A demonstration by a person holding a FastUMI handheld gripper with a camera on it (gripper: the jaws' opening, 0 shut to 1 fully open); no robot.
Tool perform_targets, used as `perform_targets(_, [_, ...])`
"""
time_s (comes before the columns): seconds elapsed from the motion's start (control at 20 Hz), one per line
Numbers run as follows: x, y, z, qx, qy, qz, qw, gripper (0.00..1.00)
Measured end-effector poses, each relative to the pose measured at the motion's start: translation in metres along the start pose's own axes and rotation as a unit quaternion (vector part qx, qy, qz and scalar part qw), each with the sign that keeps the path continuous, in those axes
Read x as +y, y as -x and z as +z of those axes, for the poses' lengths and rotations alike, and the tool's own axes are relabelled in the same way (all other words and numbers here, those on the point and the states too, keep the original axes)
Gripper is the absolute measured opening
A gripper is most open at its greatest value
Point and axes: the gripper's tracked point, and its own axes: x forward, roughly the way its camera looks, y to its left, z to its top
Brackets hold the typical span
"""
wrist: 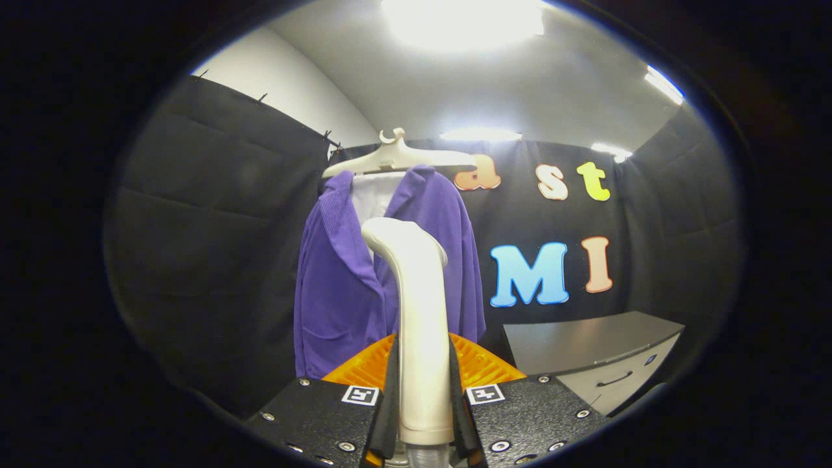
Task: Iron the clothes twice with a garment steamer, once on the left side and once on the right side.
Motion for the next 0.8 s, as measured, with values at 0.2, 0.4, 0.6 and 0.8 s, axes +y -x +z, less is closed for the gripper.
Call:
perform_targets(0.2, [0.026, -0.019, 0.042, -0.032, 0.0, 0.017, 0.999, 0.35])
perform_targets(0.4, [0.055, -0.038, 0.064, -0.046, 0.002, 0.034, 0.998, 0.34])
perform_targets(0.6, [0.08, -0.067, 0.067, -0.039, 0.016, 0.04, 0.998, 0.34])
perform_targets(0.8, [0.099, -0.099, 0.048, -0.022, 0.057, 0.039, 0.997, 0.34])
